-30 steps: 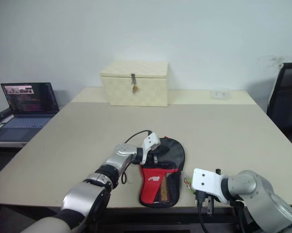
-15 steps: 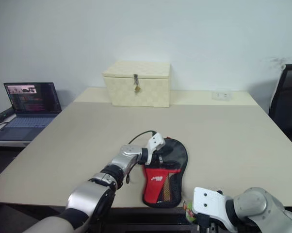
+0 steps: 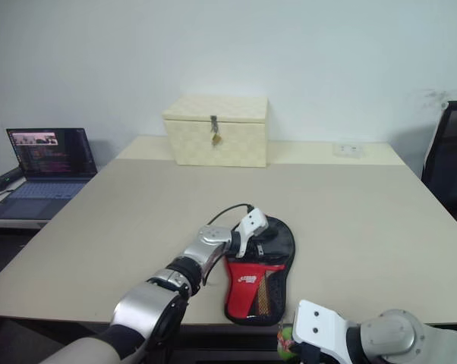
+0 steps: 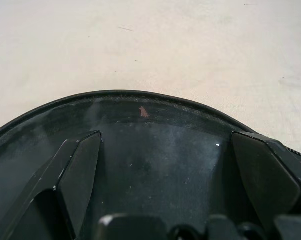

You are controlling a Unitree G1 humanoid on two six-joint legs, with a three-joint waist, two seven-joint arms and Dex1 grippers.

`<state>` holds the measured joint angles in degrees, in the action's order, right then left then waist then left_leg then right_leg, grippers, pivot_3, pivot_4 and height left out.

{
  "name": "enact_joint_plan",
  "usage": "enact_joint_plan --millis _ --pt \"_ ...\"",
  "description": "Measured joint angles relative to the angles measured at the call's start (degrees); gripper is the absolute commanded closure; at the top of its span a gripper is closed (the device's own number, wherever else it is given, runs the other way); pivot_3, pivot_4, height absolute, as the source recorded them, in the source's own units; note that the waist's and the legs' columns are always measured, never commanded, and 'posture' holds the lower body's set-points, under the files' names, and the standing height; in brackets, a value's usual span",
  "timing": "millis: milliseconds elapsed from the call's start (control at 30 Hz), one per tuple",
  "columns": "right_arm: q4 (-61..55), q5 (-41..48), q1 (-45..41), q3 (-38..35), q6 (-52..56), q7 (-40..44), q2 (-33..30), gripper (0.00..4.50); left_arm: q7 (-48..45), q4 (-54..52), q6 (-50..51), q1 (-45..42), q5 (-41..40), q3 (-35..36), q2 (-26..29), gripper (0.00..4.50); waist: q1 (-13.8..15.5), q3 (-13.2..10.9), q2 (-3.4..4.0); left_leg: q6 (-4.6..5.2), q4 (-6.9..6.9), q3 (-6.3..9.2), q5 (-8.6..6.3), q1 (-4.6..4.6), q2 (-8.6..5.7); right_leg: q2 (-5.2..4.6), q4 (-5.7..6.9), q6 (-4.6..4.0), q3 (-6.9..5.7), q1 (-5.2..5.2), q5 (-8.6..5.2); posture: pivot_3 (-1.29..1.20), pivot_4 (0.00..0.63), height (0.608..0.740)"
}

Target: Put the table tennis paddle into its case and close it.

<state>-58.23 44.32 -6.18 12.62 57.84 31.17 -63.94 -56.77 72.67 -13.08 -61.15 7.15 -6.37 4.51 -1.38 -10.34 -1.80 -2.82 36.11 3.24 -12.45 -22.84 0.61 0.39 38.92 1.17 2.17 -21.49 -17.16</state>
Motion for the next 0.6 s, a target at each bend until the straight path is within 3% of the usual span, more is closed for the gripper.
enact_joint_plan --millis 67,300,467,600 --pt "0.35 1.59 -1.81 -0.69 1.38 -0.19 1.57 2.09 -0.05 -0.03 -0.09 0.07 -0.11 0.17 0.23 0.00 -0.12 -0.01 -0.01 0.00 0.00 -0.01 0.00 0.00 0.02 0.01 0.00 0.00 0.01 -0.01 0.00 0.00 0.150 0.740" --pt "14.06 5.57 -11.46 -7.50 1.49 3.35 6.21 2.09 -0.45 -1.13 -1.03 1.83 -2.23 2.44 2.96 0.00 -0.66 -0.01 -0.01 0.01 -0.03 -0.13 0.00 0.11 0.12 0.07 0.05 0.02 0.10 -0.02 0.02 0.00 0.150 0.740" --pt "31.50 -5.09 -18.34 -5.54 -7.99 4.28 13.95 2.09 -2.77 -5.84 0.27 5.11 -5.82 5.55 6.62 0.00 -0.79 -0.04 -0.02 0.02 -0.04 -0.19 0.01 -0.09 0.11 0.11 0.11 0.01 0.16 -0.29 0.03 0.00 0.150 0.740" --pt "50.21 -15.45 -24.57 -2.83 -22.65 6.11 24.28 2.09 -5.44 -23.73 6.21 13.42 -11.20 7.78 11.50 0.00 -1.03 -0.08 -0.03 0.02 -0.10 -0.24 0.00 -0.27 0.23 0.13 0.20 -0.37 0.24 -0.59 0.25 0.00 0.150 0.740"
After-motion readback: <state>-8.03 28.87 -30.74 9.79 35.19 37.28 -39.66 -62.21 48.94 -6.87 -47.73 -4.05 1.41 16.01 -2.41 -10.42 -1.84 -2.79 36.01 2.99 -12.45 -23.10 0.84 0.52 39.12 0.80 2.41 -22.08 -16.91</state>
